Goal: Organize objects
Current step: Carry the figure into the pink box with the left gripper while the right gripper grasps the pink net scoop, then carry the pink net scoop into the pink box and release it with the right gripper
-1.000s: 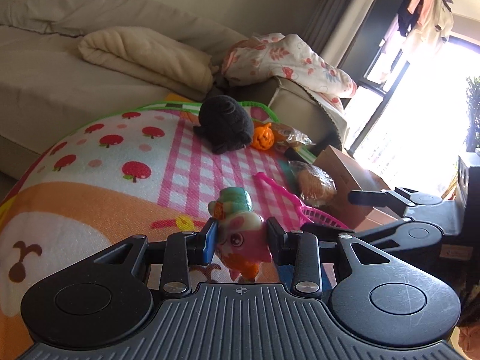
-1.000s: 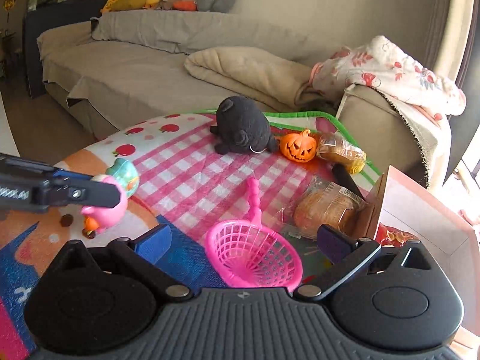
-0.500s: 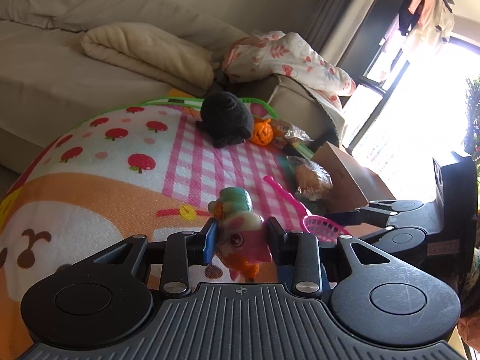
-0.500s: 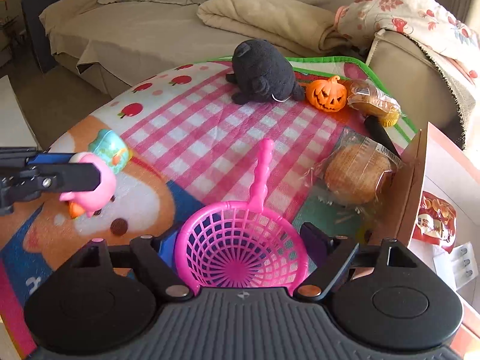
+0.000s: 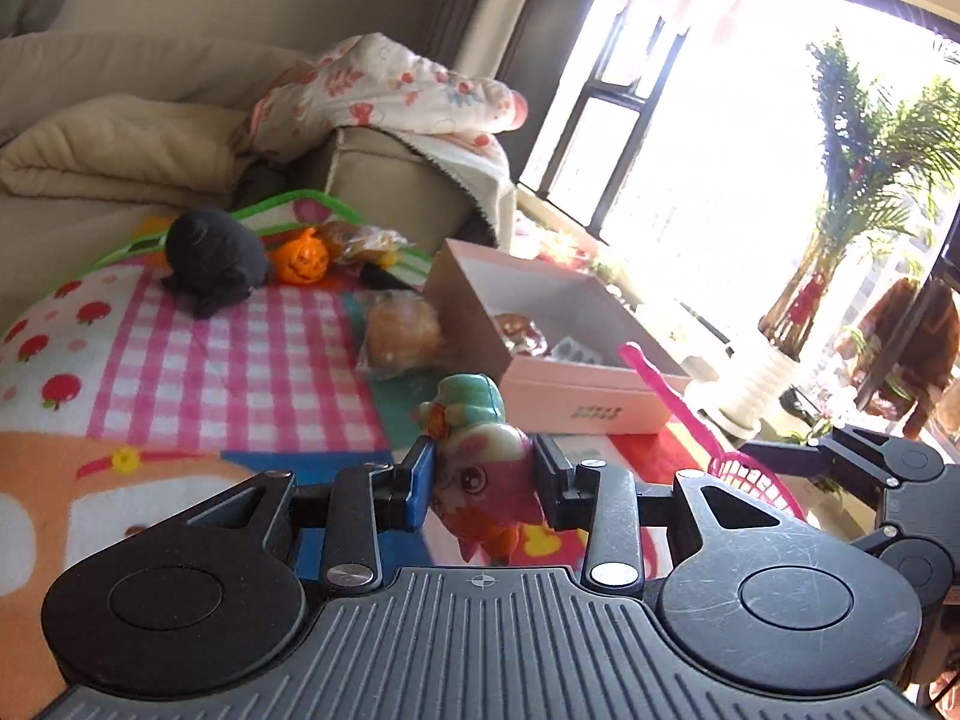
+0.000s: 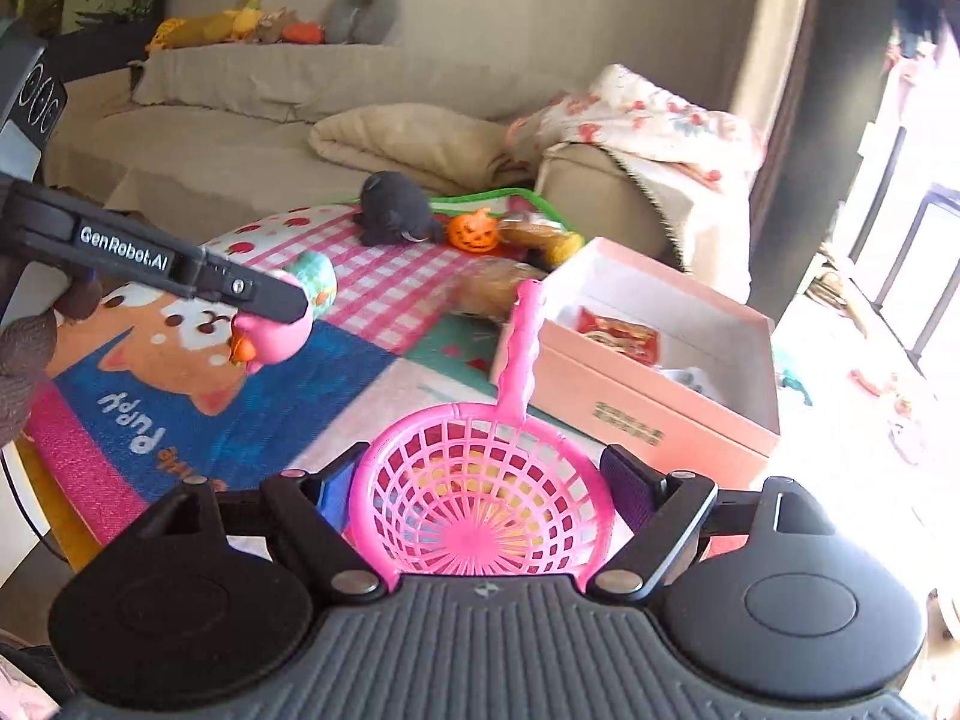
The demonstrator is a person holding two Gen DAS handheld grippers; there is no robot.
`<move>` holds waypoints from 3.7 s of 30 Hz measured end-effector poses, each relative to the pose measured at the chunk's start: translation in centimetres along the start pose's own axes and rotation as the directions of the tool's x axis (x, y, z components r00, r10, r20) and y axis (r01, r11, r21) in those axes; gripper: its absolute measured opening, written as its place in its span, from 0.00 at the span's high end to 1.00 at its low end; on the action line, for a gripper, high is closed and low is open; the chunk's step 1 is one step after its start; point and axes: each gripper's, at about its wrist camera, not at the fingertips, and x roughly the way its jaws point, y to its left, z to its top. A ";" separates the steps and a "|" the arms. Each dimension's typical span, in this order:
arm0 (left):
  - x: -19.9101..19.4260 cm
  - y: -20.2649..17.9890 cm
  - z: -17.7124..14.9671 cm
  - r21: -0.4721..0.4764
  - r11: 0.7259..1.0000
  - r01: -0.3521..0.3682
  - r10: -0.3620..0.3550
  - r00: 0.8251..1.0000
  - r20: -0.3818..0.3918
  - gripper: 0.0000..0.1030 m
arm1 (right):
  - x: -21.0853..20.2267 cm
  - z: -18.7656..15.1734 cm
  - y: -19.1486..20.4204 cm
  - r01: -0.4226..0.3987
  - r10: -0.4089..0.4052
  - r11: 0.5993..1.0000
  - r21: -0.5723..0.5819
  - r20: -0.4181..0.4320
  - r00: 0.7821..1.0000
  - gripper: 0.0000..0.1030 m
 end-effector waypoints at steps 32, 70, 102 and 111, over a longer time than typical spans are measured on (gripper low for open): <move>9.1 3.1 4.0 -0.080 0.995 -0.059 0.061 0.998 0.020 0.60 | 10.4 8.5 -10.8 0.117 -0.118 0.963 0.242 -0.010 0.993 0.37; 5.6 2.5 -4.6 -0.005 0.999 -0.039 0.039 0.999 0.036 0.60 | 8.1 1.7 -6.8 0.139 -0.115 0.974 0.179 -0.139 0.984 0.90; 6.9 0.9 -3.2 0.038 0.995 -0.089 0.091 0.993 -0.069 0.60 | 11.8 10.6 -10.2 0.142 -0.124 0.976 0.166 -0.112 0.986 0.24; 7.7 3.5 -1.6 -0.038 0.990 -0.136 0.132 0.986 -0.103 0.60 | 19.7 9.8 -10.8 0.168 -0.111 0.964 0.204 -0.262 0.959 0.18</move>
